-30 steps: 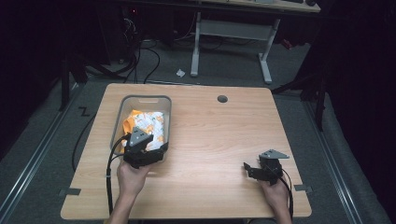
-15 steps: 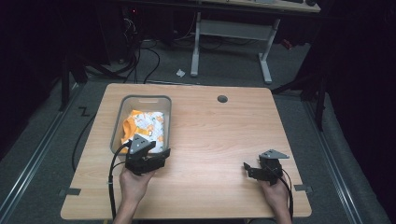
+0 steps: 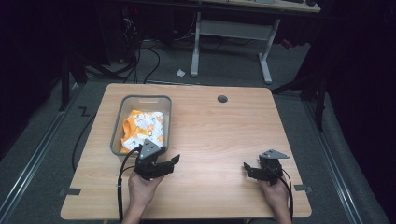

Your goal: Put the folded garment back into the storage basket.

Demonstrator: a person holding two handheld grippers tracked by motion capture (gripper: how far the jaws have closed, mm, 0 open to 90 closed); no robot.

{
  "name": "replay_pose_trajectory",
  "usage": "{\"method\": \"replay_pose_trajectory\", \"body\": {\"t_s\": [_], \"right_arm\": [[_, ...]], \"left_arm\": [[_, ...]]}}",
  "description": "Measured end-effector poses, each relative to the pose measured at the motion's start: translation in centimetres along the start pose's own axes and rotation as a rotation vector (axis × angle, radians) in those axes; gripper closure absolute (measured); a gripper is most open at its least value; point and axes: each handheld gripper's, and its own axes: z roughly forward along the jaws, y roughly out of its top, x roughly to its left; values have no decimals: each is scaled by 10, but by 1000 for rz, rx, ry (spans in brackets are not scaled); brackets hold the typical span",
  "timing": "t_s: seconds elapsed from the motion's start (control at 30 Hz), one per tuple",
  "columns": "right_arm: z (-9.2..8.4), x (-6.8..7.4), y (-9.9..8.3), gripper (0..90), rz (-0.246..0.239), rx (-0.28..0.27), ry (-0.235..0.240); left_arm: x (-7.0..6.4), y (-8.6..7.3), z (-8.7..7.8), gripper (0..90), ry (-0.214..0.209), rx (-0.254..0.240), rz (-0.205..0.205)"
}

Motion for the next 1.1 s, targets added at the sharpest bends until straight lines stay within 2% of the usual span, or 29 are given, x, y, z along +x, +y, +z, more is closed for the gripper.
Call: {"method": "replay_pose_trajectory", "body": {"t_s": [0.67,1.1], "right_arm": [[0,0,0,237,0,0,0],[0,0,0,237,0,0,0]], "left_arm": [[-19,-3,30,361,-75,35,32],[-30,-14,58,367,-100,98,50]]}}
